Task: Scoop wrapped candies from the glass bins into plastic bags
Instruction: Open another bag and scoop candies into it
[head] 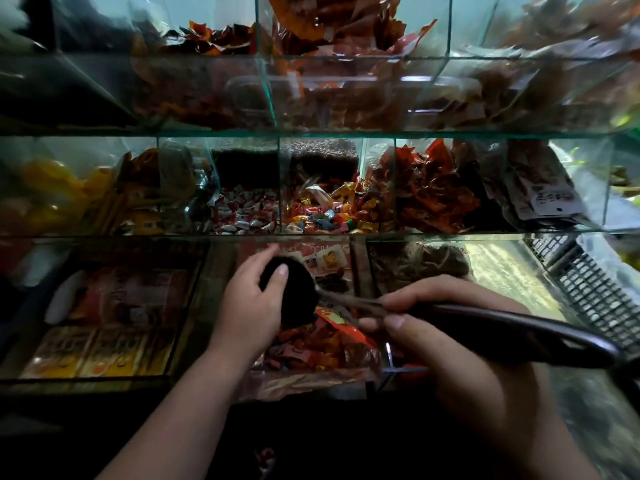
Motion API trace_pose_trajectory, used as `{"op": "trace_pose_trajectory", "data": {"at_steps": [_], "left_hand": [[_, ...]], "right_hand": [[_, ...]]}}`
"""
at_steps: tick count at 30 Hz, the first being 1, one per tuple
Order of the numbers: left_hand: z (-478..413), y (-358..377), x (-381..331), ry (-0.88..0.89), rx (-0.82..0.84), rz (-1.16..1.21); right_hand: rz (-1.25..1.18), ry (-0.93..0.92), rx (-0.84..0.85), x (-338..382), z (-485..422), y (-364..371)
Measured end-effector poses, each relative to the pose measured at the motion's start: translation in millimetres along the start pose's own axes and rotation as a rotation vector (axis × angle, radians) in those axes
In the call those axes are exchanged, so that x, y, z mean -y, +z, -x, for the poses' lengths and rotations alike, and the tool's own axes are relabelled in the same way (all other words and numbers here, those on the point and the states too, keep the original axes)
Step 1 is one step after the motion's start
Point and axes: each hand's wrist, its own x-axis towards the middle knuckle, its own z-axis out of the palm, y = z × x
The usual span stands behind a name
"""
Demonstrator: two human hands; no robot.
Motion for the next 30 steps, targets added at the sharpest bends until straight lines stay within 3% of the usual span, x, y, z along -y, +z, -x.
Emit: {"op": "trace_pose_trajectory", "data": {"at_steps": [2,6,9,11,14,19,26,30], "left_hand": [[23.2,-7.3,10.8,0.033,-0.034,-0.041],[53.6,-19.4,30.6,0.038,-0.195,-0.245],[57.1,-27.0,40.5,-0.017,-0.123,-0.496],[56.1,-29.5,45.6,-0.13,-0.049,-0.531],[54.4,-26.7,47.2,-0.167,-0.073,-0.465],[55.4,-14.7,38.0,-0.099,-0.046,-0.298],[57.9,-10.2,39.9,-0.095,-0.081,-0.24],[57.5,-12.7,38.3,-0.112,-0.09,-0.216]], "right_hand": [[-0.028,0.059,-0.002,-3.3,4.7,6.0],[0.251,0.046,0.161,-25.8,1.6,34.6],[0.401,-0.007,0.223,-61.3,-7.3,55.8],[0.406,0.033,0.207,-91.6,-13.7,73.6],[0.304,0.136,0.095,-129.1,-19.6,101.1],[-0.081,0.535,-0.188,-141.0,-28.7,109.0],[-0.174,0.712,-0.323,-137.8,-24.6,105.6],[-0.524,0.763,-0.447,-135.4,-20.0,101.4]]}}
